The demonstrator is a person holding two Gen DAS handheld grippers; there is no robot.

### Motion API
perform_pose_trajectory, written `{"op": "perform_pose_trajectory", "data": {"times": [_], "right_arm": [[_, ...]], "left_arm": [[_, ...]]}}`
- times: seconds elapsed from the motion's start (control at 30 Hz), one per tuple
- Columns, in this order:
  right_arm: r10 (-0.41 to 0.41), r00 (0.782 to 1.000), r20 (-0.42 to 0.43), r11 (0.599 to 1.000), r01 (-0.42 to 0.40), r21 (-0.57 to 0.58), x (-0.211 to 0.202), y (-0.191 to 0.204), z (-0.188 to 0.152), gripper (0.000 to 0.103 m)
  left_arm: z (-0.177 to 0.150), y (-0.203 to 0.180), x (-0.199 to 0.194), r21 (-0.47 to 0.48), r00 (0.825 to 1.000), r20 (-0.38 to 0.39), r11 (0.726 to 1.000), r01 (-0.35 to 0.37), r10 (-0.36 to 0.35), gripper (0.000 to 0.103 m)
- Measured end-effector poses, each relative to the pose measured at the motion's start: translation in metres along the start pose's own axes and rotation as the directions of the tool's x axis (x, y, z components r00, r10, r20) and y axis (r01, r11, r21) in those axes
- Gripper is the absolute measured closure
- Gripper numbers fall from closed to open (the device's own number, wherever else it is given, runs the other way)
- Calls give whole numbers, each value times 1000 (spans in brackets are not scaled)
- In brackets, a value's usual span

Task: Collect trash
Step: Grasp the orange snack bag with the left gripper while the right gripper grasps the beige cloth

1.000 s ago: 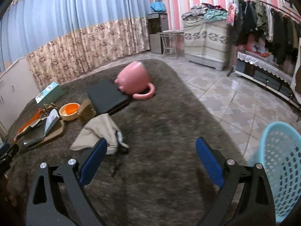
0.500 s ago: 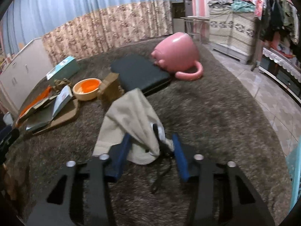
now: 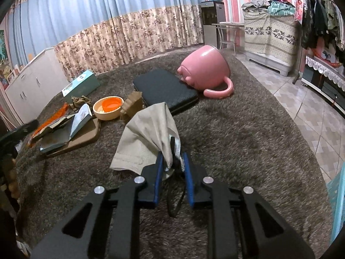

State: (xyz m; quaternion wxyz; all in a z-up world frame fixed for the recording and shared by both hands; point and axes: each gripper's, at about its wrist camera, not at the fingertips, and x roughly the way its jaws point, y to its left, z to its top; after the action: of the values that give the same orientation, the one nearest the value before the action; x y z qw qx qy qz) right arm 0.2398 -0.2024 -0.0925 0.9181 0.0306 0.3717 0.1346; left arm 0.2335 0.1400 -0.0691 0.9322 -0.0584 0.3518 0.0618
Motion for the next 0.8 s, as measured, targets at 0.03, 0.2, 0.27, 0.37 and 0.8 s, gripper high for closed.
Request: {"op": "perform_pose_trajectory", "data": {"times": [0.03,0.2,0.27,0.37,0.8], "right_arm": [[0,1000,-2,1000,0,0,0,0,0,83],[8,1000,-7,1000,-8,1,0,0,1,83],[15,1000,-5,1000,-15,0,0,0,2,83],[32,999,4,999,-31,-6,-3,1,4,85],[11,996,87,999,-14,36,-41,-20,8,86]], "left_arm": [[-2,0,7,-2,1000,-22,1000,10,-10,15],[-16,-8,21,28,997,-60,999,41,-40,47],[-15,-8,20,22,997,-61,999,49,-47,63],[-13,-9,14,27,996,-48,997,71,-70,79],[4,-17,-56,86,994,85,995,58,-65,98]]}}
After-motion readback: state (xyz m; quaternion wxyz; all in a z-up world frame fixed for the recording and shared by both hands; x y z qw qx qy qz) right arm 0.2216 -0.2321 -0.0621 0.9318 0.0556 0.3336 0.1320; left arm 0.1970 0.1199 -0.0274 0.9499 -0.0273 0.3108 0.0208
